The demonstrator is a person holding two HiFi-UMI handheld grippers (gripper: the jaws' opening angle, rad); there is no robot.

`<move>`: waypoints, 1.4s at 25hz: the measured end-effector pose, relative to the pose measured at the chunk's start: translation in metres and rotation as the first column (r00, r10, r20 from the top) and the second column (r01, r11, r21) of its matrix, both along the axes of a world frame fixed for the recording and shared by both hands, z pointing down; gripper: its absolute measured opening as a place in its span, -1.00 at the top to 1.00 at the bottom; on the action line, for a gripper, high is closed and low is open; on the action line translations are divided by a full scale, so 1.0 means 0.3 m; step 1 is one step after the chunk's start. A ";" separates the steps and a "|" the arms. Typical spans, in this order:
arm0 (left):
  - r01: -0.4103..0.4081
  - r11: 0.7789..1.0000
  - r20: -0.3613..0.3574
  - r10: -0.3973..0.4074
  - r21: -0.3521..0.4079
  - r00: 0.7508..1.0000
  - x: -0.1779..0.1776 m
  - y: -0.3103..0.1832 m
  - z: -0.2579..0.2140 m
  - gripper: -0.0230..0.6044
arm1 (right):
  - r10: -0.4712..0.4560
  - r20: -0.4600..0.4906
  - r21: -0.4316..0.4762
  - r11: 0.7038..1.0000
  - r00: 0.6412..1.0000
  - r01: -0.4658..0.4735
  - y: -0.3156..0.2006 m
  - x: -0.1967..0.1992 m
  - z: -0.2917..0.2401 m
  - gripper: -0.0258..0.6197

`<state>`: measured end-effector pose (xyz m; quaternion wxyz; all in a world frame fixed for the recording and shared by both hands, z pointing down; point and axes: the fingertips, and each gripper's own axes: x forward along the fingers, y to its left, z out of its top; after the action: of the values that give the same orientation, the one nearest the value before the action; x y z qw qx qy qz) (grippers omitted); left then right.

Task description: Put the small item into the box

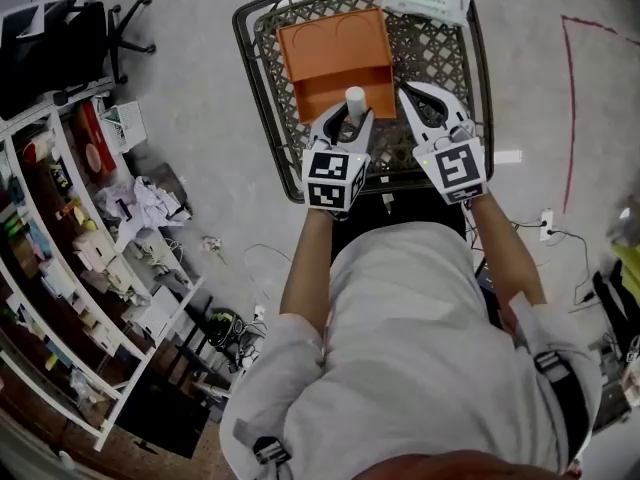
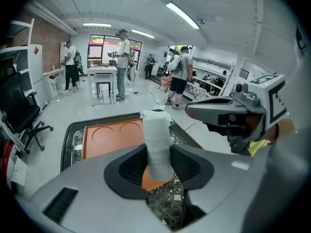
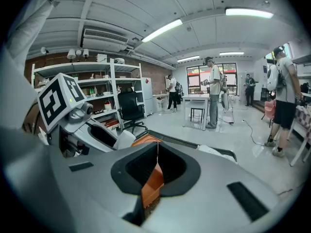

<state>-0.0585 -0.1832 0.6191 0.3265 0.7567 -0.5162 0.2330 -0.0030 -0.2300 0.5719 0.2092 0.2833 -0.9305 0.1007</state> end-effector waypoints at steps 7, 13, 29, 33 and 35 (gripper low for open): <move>0.024 0.989 -0.011 -0.026 -0.148 1.000 0.026 0.000 0.188 0.45 | 0.010 -0.005 -0.072 0.997 1.000 -0.010 -0.007 0.034 0.134 0.91; 0.013 0.975 0.017 -0.009 -0.222 1.000 0.042 -0.004 0.293 0.45 | 0.012 -0.009 -0.115 0.993 1.000 -0.013 -0.005 0.052 0.217 0.91; -0.056 0.920 0.011 0.065 -0.387 0.998 0.111 -0.015 0.489 0.45 | 0.083 -0.002 -0.193 0.978 0.997 -0.081 -0.025 0.146 0.331 0.91; -0.061 0.898 -0.010 0.063 -0.435 0.998 0.123 -0.006 0.527 0.45 | 0.101 -0.011 -0.198 0.975 0.995 -0.101 -0.035 0.183 0.341 0.91; -0.059 0.891 -0.015 0.058 -0.451 0.998 0.126 -0.007 0.541 0.45 | 0.109 -0.014 -0.197 0.974 0.994 -0.109 -0.046 0.196 0.344 0.91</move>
<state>-0.0208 -0.1853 0.7813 0.4860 0.6757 -0.4250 0.3559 0.0560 -0.2437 0.6751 0.2317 0.3119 -0.8986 0.2036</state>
